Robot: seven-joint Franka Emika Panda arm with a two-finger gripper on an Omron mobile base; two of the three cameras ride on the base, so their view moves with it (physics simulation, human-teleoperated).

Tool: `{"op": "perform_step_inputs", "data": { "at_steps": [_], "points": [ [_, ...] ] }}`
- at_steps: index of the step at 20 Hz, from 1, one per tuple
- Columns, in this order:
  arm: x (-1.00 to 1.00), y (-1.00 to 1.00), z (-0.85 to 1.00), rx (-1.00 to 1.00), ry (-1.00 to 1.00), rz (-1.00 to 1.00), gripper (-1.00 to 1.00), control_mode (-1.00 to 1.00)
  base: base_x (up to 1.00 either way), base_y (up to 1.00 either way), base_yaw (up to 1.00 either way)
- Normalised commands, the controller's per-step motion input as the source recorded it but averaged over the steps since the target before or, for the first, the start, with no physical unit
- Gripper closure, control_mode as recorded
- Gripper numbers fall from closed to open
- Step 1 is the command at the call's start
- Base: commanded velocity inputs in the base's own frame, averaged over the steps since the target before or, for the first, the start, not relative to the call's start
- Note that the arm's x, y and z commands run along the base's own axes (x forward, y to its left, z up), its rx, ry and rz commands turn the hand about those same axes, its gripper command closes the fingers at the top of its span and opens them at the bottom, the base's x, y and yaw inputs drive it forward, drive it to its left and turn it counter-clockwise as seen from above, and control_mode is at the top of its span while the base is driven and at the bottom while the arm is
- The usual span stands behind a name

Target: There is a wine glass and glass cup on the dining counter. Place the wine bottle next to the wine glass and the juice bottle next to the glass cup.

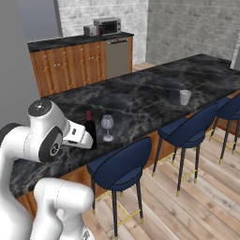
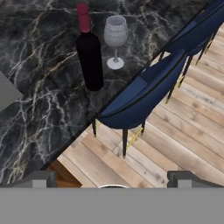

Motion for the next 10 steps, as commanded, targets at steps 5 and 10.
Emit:
{"op": "perform_step_inputs", "data": {
  "at_steps": [5,10],
  "points": [
    [0.0,0.0,0.0,0.0,0.0,0.0,-1.0,-1.0,0.0,0.0,0.0],
    [0.0,0.0,0.0,0.0,0.0,0.0,-1.0,-1.0,0.0,0.0,0.0]
  ]
}}
